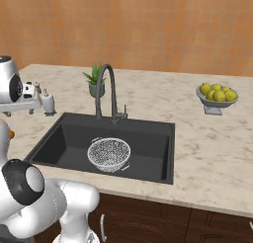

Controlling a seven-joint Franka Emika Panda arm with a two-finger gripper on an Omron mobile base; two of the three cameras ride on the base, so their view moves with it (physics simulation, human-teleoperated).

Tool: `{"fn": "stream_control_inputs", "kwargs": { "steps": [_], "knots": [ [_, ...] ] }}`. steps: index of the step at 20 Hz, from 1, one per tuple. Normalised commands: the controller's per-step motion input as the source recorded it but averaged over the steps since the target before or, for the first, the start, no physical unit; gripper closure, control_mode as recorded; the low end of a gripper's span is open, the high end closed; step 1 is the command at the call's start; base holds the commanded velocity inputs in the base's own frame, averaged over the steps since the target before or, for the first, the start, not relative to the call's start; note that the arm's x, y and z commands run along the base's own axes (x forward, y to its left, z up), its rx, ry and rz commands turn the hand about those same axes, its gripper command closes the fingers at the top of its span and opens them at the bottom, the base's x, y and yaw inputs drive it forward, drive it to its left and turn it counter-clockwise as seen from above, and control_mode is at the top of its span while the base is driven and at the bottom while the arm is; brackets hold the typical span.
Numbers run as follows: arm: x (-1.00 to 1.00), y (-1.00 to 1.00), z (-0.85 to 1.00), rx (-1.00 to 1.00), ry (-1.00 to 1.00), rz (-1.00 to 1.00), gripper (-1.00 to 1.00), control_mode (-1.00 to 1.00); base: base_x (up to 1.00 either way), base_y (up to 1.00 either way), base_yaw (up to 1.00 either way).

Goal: Put the colander in the sink, put the orange in the colander, and turn on the sink faucet and pour water over the colander.

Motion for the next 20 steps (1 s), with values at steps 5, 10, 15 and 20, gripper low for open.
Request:
{"fn": "stream_control_inputs", "kwargs": {
  "steps": [5,10,15,20],
  "knots": [
    [0.03,0.86,-0.11,0.0,0.19,0.09,-1.0,-1.0,0.0,0.0,0.0],
    [-0.16,0.76,-0.31,0.0,0.04,0.05,-1.0,-1.0,0.0,0.0,0.0],
    [-0.19,0.41,-0.53,-0.09,0.0,0.0,-1.0,-1.0,0.0,0.0,0.0],
    [-0.08,0.06,-0.57,-0.03,-0.03,-0.02,-1.0,-1.0,0.0,0.0,0.0]
  ]
}}
